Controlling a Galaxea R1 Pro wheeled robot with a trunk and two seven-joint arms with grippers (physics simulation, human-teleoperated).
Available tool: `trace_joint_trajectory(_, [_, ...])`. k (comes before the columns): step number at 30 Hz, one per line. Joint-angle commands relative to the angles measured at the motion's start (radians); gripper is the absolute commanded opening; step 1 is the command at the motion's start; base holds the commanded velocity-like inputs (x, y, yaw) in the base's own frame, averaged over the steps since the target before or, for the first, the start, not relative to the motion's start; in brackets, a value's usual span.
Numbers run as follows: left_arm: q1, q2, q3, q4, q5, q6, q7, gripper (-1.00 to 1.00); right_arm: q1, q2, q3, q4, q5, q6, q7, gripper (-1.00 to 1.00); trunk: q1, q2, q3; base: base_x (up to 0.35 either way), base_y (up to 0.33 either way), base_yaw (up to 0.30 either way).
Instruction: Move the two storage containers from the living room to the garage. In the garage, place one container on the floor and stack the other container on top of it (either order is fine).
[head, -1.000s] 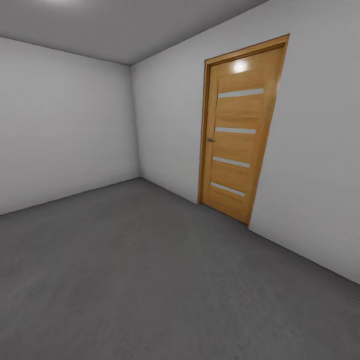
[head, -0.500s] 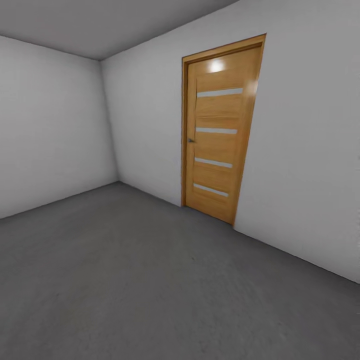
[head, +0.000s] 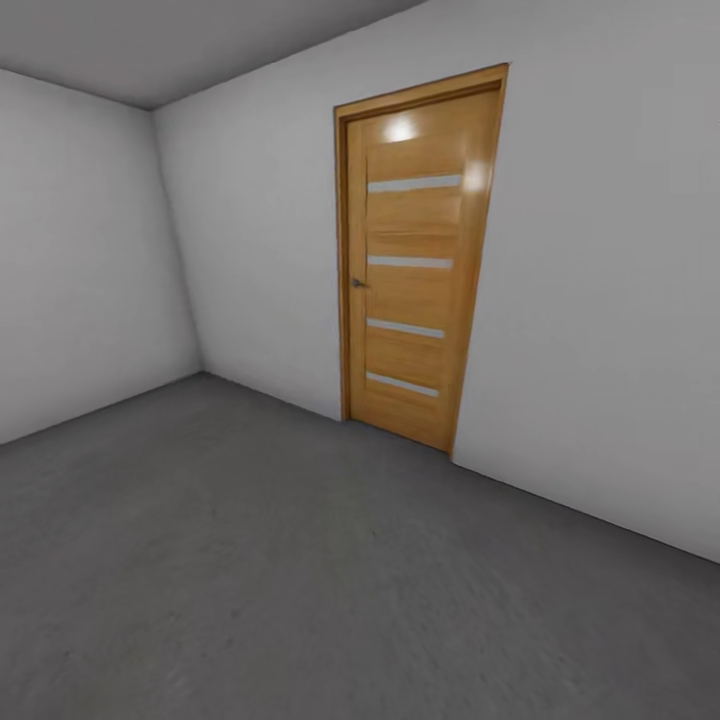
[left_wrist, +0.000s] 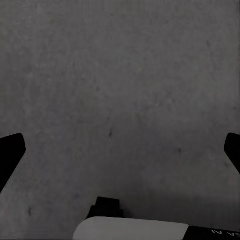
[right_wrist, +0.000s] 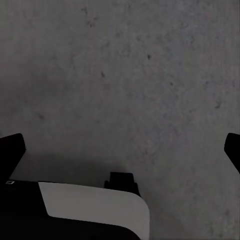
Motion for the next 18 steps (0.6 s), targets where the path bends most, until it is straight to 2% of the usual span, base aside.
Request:
trace_joint_trajectory(1, [0.000, -0.001, 0.003, -0.001, -0.001, -0.001, 0.001, 1.00, -0.001, 0.000, 0.000, 0.001, 0.007, -0.003, 0.000, 1.00, 0.001, 0.000, -0.001, 0.286, 0.229, -0.010])
trace_joint_trajectory(18, [0.001, -0.001, 0.003, -0.001, -0.001, -0.001, 0.000, 1.00, -0.001, -0.001, 0.000, 0.001, 0.007, -0.003, 0.000, 1.00, 0.001, 0.000, -0.001, 0.285, 0.229, -0.001])
